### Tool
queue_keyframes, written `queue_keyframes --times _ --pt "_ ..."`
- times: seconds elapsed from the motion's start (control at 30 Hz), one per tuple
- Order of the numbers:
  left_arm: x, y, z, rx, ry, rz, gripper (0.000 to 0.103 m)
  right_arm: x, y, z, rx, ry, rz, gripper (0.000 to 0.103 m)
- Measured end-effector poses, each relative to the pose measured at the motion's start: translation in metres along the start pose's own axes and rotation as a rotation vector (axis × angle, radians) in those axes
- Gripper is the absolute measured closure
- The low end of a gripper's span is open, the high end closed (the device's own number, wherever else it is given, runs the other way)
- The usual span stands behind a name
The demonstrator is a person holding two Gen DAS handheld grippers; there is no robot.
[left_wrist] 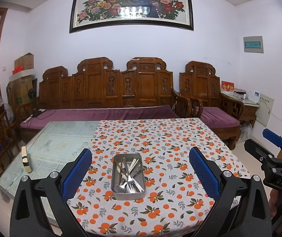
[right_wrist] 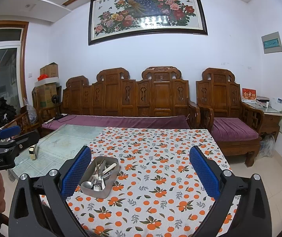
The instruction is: Organize utensils
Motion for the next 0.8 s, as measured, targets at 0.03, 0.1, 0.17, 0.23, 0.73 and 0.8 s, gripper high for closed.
queue_keyframes --times 0.03,0.1,0.17,0.23,0.73,0.8 --pt "0.0001 0.0001 0.0002 -0.001 0.0 0.0 0.008 0.0001 -0.0001 0.0 0.001 0.0 0.0 0.003" --pt "0.0 -0.0001 0.0 0.0 -0.001 0.0 0.008 -0.0002 -0.0001 0.0002 0.0 0.001 -0.001 0.003" --pt "0.0002 0.0002 0.0002 0.0 -0.002 0.001 0.008 0.0 -0.0001 0.0001 0.001 -0.002 -0.001 0.003" --pt "0.0004 0.0005 -0.0008 0.0 0.0 0.0 0.008 0.0001 0.0 0.0002 0.001 0.001 -0.001 0.003" --pt "0.0001 0.0011 -0.0031 -0.003 -0.004 0.002 0.008 -0.0001 -0.0044 -0.0053 0.006 -0.006 -0.003 0.003" --pt "0.0001 0.0011 -0.0031 -0.002 -0.003 0.003 0.008 -0.0002 -0.0061 -0.0083 0.008 -0.007 -0.004 0.003"
Point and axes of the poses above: each gripper's, at about its wrist camera, not at the fingertips, and y roughly against the way its jaws point, x to its left, z to its top, the point moved 4 cm from there along -y, roughly the way its jaws point, and after that the axes turned 6 degrees about -y, right-handed, at the moved point
